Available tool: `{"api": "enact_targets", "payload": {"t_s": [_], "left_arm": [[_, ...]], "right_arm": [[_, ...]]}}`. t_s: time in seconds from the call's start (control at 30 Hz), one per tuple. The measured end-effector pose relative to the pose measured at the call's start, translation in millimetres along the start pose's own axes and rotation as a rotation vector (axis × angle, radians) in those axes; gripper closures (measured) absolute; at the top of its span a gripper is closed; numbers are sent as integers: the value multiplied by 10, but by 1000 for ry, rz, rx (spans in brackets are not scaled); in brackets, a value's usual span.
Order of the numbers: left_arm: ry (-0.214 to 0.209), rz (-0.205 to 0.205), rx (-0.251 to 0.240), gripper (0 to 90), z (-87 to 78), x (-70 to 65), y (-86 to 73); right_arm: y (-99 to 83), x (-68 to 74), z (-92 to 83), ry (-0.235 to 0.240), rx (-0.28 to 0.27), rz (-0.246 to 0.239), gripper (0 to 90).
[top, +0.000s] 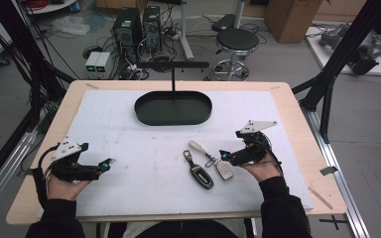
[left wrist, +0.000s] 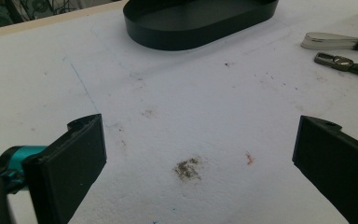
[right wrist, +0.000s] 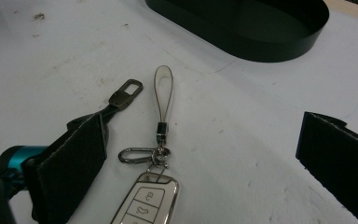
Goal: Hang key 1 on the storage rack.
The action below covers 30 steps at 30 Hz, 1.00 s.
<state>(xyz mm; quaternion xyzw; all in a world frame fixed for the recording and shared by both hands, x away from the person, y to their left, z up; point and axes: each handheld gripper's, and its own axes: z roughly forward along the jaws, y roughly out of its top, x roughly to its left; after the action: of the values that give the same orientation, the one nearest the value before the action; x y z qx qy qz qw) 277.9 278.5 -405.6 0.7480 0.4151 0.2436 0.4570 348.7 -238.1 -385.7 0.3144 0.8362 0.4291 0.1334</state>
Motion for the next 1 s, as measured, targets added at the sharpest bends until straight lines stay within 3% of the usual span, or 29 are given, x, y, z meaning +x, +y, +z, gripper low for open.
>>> {"api": "enact_targets", "payload": {"t_s": [0.37,0.67,1.0], "left_arm": [[1,0,0,31,1,4,0],[-1,-2,-3,32,-2,-5,-2],[2,8,4,31,5,-7,-7]], "right_arm": [[144,108,184,30,31,-35,8],[241,255,439,51,92,-82,8],[224,238,743,47,176,-71,8]]}}
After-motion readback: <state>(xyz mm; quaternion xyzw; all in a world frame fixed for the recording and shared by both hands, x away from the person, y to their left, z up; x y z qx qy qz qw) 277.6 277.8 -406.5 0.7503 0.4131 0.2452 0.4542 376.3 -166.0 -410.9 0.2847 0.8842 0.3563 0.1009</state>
